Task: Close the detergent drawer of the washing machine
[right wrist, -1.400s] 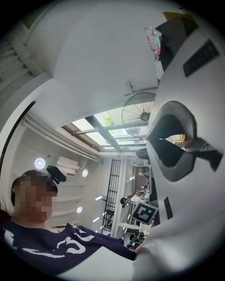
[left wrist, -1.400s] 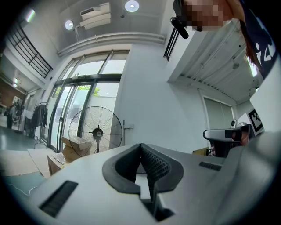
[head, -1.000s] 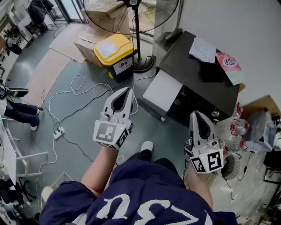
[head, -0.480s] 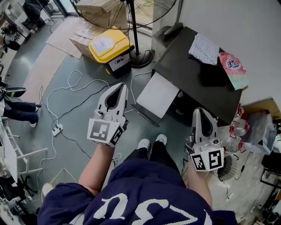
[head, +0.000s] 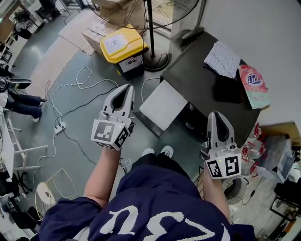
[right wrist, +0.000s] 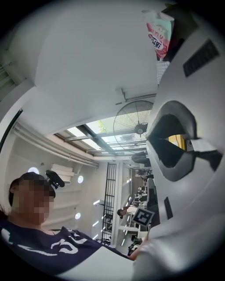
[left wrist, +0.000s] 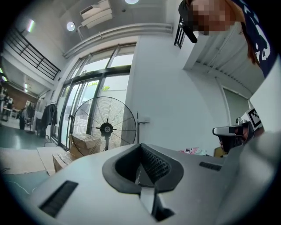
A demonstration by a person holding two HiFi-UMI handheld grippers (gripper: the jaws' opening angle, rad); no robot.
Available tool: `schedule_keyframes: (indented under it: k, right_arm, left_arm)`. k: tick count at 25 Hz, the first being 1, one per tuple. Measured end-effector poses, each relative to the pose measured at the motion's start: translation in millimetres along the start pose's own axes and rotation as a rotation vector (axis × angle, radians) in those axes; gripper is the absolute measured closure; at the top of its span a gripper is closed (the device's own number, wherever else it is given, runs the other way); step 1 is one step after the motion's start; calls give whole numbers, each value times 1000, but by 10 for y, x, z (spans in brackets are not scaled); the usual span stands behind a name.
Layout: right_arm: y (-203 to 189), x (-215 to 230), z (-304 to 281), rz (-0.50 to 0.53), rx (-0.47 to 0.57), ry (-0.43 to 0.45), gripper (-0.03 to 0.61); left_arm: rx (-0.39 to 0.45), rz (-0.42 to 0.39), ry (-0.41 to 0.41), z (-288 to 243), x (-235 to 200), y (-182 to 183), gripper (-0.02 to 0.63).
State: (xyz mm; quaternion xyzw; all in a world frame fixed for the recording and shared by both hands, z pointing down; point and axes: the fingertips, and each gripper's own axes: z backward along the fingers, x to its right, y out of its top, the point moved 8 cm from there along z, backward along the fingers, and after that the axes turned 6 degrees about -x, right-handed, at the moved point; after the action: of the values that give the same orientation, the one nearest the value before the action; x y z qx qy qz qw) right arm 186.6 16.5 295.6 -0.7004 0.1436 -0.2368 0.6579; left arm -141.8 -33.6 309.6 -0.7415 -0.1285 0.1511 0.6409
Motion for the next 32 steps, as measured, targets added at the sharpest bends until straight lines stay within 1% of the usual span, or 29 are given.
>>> schedule_keyframes:
  k: [4, 7, 11, 15, 18, 22, 24, 25, 28, 32]
  right_arm:
    - [-91, 202, -93, -33, -19, -9, 563]
    - [-166, 247, -184, -55, -41, -9, 560]
    - [-298, 159, -324, -66, -84, 21, 560]
    - [-535, -6, -446, -82, -160, 52, 554]
    - [-780, -148, -506, -108, -232, 87, 532]
    - [-1169, -376, -570, -107, -345, 156, 497]
    - [-1395, -491, -600, -100, -405, 196, 481]
    - [-1507, -545, -607, -93, -437, 214, 472]
    - [-1816, -691, -605, -56, -549, 254, 437]
    - [-2176, -851, -571, -47, -673, 320, 382]
  left_arm:
    - [-3, 13, 20, -70, 43, -89, 595]
    - [-24, 18, 13, -101, 2, -143, 595]
    - [-56, 2, -36, -173, -135, -234, 595]
    - [-108, -36, -89, -269, -334, -373, 595]
    - [-157, -64, -133, -317, -452, -515, 595]
    - [-210, -52, -199, -355, -584, -747, 595]
    - [-254, -80, -238, -359, -613, -888, 591]
    - [-283, -97, -264, -362, -615, -970, 581]
    - [-371, -124, -339, -357, -605, -1212, 501]
    - [-472, -146, -401, -316, -626, -1540, 458]
